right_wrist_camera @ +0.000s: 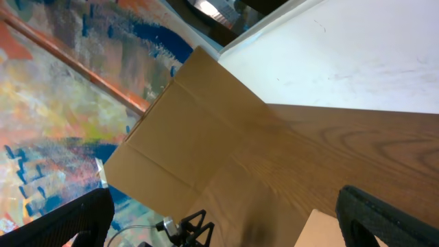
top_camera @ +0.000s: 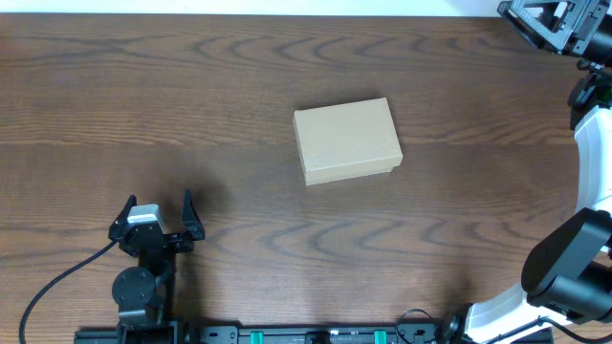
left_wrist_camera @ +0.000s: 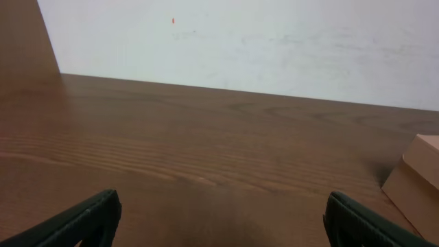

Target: Pack container

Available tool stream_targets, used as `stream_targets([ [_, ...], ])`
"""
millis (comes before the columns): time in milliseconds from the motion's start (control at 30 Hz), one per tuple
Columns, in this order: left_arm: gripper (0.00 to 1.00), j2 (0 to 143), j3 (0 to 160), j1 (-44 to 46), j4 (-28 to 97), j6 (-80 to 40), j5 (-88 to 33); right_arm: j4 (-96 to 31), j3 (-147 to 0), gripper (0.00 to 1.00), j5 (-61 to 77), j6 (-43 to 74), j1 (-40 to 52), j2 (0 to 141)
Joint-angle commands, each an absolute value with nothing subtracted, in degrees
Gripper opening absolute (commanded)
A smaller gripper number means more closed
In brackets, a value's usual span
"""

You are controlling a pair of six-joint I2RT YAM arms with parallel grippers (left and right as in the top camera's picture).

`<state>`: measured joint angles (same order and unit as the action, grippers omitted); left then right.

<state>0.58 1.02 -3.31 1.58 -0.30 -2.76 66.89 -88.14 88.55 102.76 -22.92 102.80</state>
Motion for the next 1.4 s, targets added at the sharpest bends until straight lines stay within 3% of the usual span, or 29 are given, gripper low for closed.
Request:
stream_targets([
  [0,0.95,0.21,0.25,-3.25,4.34,-1.32,-1.48,67.05,-88.82,0.99,89.21,101.71,-23.33,102.54],
  [467,0.95,0.21,0.25,-3.25,4.34,-1.32,-1.48,67.02,-88.82,0.99,84.47,101.93,-23.2,102.52],
  [667,0.95,0.21,0.25,-3.25,4.34,-1.32,-1.5,67.0,-88.82,0.99,60.8,101.49,-20.8,101.12],
  [867,0.95,0.21,0.25,-3.25,4.34,-1.32,-1.48,63.24,-88.82,0.99,23.4,91.0,-14.59,98.3],
  [967,0.95,0.21,0.25,-3.25,4.34,-1.32,-1.48,56.14,-88.82,0.99,9.28,84.68,-10.63,96.2],
  [1133,0.95,0.21,0.25,-3.25,4.34,-1.32,-1.48,31.42,-88.82,0.99,-11.46,78.98,-4.03,90.32],
  [1367,0.95,0.21,0.25,-3.25,4.34,-1.32,-1.48,-0.91,-88.82,0.99,-16.95,78.98,-2.04,83.53],
])
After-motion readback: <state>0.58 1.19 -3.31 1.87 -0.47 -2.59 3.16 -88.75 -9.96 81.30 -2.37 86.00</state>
